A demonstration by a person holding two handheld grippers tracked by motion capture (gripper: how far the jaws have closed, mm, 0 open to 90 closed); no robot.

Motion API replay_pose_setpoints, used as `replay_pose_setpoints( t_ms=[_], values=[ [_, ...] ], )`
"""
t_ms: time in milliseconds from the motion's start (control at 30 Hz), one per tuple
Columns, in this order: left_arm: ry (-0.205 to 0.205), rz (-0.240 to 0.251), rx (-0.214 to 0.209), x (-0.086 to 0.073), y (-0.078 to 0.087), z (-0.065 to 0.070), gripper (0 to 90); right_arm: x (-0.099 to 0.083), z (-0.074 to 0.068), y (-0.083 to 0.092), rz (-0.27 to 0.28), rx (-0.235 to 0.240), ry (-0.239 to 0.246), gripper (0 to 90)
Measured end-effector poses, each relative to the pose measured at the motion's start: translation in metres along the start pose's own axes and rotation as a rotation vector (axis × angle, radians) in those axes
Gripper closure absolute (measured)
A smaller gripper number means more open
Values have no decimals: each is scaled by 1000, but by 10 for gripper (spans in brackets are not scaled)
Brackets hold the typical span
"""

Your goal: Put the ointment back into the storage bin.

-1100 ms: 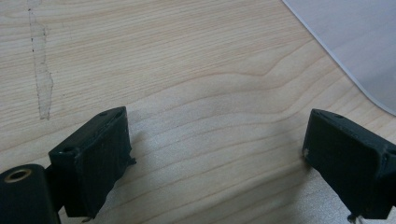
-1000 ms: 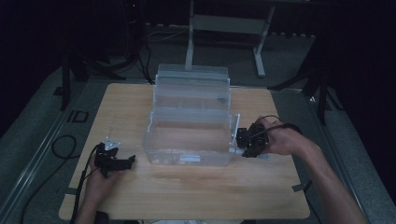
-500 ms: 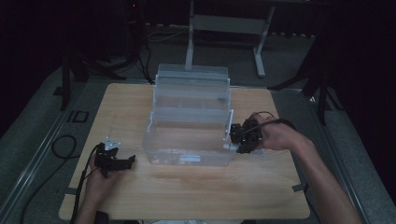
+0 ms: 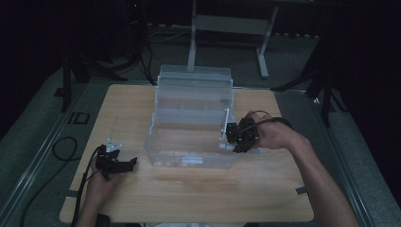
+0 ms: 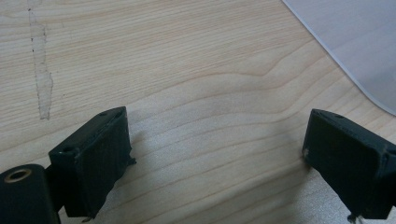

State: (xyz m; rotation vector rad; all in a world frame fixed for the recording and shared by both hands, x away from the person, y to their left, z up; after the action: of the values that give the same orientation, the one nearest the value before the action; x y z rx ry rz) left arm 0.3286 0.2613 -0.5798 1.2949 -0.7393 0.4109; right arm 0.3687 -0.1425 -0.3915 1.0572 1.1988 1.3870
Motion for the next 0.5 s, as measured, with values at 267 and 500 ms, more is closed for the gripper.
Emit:
replay_pose_setpoints(
  t_ms=[267, 500],
  values=[
    [0, 0, 0, 0, 0, 0, 82, 8, 6, -1, -1, 2, 4, 707],
    [0, 0, 0, 0, 0, 0, 82, 12, 11, -4, -3, 6, 7, 708]
  ],
)
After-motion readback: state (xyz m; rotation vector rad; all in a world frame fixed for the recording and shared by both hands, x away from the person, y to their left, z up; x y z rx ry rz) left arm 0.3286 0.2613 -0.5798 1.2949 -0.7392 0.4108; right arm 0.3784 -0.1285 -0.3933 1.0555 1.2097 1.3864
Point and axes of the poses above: each handheld gripper's, and its own axes: y roughly backward along the jaws, x roughly out of its top, z roughly to its right, the point moved 2 cm from there along -y, roughly forward along the jaws, and after that the axes turned 7 degrees about y, right-handed, at the moved point
